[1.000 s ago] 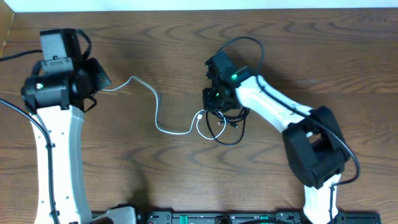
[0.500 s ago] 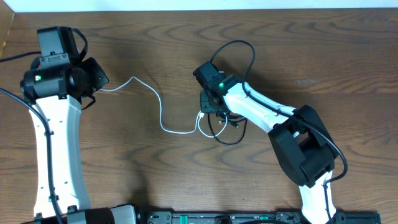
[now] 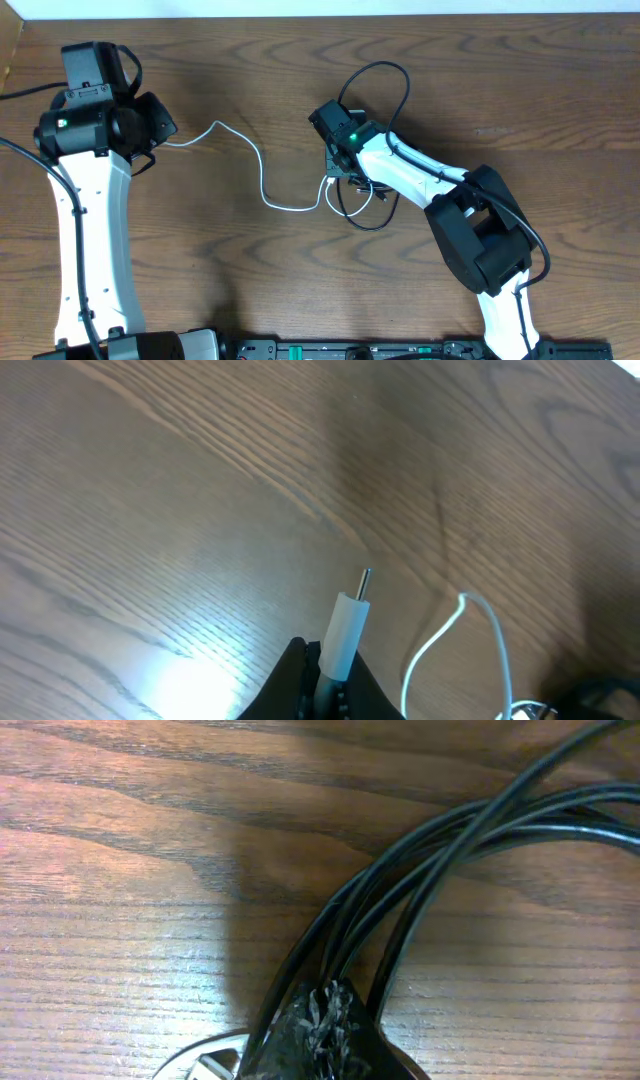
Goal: Untangle cables
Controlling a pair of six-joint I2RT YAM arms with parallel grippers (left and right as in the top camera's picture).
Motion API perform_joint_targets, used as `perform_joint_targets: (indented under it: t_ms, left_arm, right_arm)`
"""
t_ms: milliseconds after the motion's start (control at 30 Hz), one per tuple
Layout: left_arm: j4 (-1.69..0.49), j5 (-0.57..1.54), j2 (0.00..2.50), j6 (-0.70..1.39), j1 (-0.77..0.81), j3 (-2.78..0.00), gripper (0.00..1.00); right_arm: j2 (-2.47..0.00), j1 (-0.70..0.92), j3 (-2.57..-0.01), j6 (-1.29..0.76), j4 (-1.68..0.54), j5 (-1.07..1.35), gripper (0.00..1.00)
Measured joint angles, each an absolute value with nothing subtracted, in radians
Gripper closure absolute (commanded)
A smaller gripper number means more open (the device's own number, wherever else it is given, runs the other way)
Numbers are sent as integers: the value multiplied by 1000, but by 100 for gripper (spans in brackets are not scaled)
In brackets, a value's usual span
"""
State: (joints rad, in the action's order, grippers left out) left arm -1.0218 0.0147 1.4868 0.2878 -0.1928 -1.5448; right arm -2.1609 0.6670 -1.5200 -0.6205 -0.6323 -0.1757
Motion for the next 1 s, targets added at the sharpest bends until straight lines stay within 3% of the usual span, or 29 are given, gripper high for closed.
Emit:
perform_joint_targets:
  t_ms: [200,400,467,533,633,767,1000]
  left_arm:
    - [-1021,53,1487,265,-192,-1545,93]
    - [-992,204,1487,138,-182,-1545,92]
    - [-988,288,1487,83,-180,-1545,83]
    - [-987,366,1487,31,-179,-1545,66]
    - [-987,471,1487,-29,-179,-1545,53]
    - [-987,567,1487,-78,-179,-1545,40]
    - [-987,623,1487,-108,-179,-1544,32]
  right_arm:
    - [-2168,640,-1614,-534,-824,-65,99]
    - [-2106,554,-1844,-296,-988,192,99]
    - [-2048,520,-1914,-242,-1038,268,99]
    - [-1976,487,-1968,-204,-1064,332,99]
    - [-1864,439,-2007,-169,-1081,401,99]
    - [-1769,393,-2016,-147,-1116,442,99]
    - [-1753,335,-2015,-158,-1166,421,98]
